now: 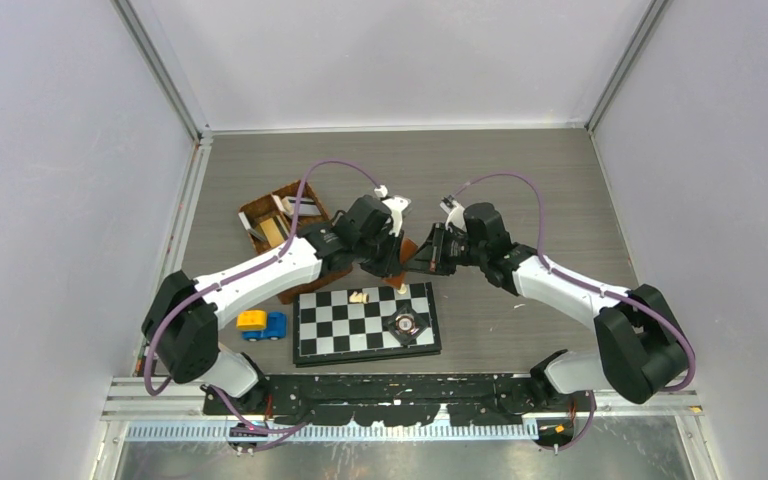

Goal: Put the credit cards into the card holder
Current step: Close the card holder, then place the card holder at the center of the board.

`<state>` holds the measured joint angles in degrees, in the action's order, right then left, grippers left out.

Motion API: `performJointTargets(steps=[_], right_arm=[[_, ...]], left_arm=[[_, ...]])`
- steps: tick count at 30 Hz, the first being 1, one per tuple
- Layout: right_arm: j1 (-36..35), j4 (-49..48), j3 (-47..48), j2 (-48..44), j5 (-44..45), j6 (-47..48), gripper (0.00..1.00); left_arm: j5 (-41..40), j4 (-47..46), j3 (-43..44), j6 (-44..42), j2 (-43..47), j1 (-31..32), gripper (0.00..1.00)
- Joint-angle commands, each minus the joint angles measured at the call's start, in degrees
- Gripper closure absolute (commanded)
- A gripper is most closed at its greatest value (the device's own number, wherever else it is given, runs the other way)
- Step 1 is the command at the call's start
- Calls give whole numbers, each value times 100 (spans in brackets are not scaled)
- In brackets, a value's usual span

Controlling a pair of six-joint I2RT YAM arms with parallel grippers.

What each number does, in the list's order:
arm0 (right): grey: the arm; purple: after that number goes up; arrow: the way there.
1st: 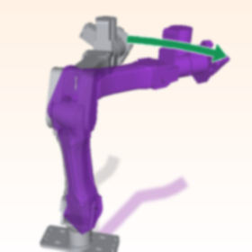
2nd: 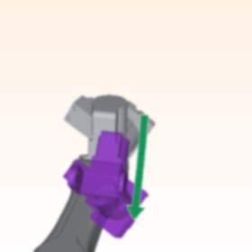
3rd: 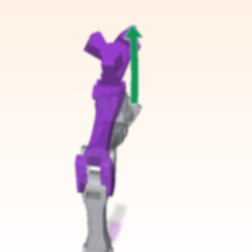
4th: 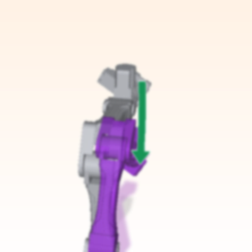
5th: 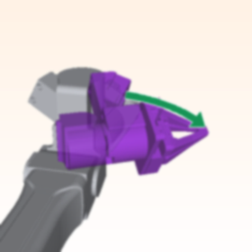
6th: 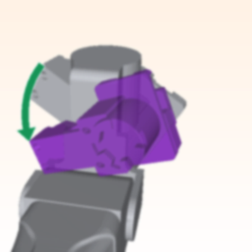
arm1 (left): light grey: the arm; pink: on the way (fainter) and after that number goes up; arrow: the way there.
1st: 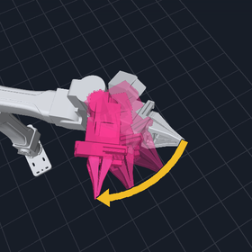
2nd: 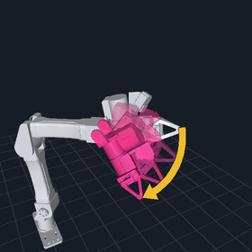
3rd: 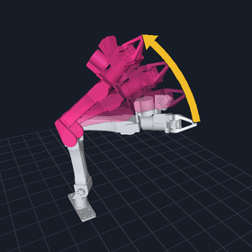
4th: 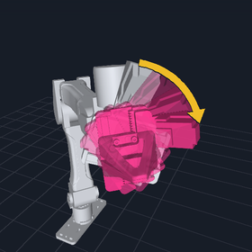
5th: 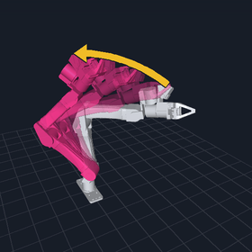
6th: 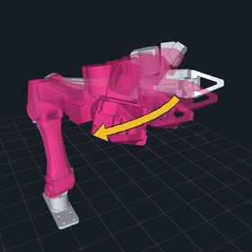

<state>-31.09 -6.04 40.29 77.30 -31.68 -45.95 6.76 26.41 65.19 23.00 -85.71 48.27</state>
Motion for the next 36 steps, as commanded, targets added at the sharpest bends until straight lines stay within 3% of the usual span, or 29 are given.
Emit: performJointTargets(steps=[1,7,10,13,18,23,30,36], right_arm=[[-171,-1821,276,63,359,-279,100],[-177,-2069,235,114,384,-393,100],[-175,-2005,286,101,256,-367,99],[-173,-1241,475,-113,383,-42,99],[-104,957,927,-662,1181,847,84],[289,2310,1084,-1104,2014,1334,66],[1360,2932,935,-1577,2386,1523,51],[1902,3026,898,-1468,2308,1636,47]], left_arm=[[2219,-1131,277,204,26,608,100],[2207,-1186,180,222,69,640,100],[1507,-956,236,281,75,614,100],[1000,-707,401,534,-88,359,100],[944,-927,558,928,-397,-300,100],[871,-702,1208,707,-946,-559,100],[1103,-782,1875,676,-1983,-925,98],[1543,-781,2509,574,-2823,-1180,84]])
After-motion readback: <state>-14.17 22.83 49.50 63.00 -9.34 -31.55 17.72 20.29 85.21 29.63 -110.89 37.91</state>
